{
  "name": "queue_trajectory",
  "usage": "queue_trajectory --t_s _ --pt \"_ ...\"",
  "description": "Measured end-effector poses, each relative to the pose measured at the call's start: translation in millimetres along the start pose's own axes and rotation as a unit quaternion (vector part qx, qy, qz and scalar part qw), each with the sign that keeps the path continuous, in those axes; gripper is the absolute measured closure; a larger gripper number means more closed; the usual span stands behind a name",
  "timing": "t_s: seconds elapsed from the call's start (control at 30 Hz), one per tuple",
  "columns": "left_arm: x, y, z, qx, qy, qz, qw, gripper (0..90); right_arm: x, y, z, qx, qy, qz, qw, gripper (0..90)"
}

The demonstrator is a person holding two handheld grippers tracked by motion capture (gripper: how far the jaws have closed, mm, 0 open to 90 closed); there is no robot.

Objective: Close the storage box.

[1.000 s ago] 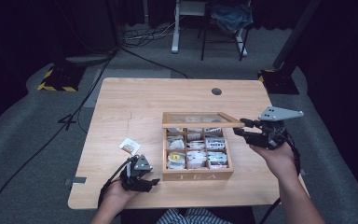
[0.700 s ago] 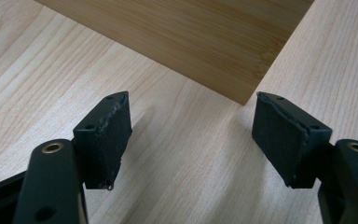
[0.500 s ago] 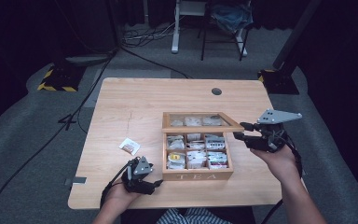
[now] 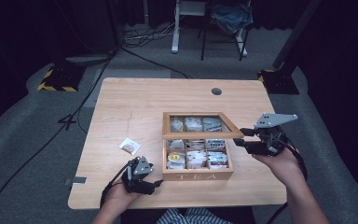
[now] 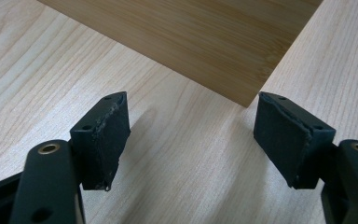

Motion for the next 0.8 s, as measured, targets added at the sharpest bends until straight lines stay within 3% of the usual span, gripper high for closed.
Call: queue_trajectory --t_s 0.37,0.8 --pt "-0.1 0.2 0.1 -0.001 0.0 0.0 1.0 27.2 8.8 7.5 1.1 -0.025 0.036 -0.013 0.9989 52.9" --pt "-0.3 0.2 0.4 -0.001 -0.001 -0.001 1.0 26.8 18.9 15.4 5.2 -0.055 0.076 -0.024 0.9953 52.7"
Point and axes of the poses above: each handheld gripper's, and its own axes: z roughly forward along the jaws, x roughly out of its underside, y roughly to its left, the point moved 10 cm from there along z, roughly forward along the jaws, and after that the axes turned 14 degrees about -z, right-handed, at the moved point
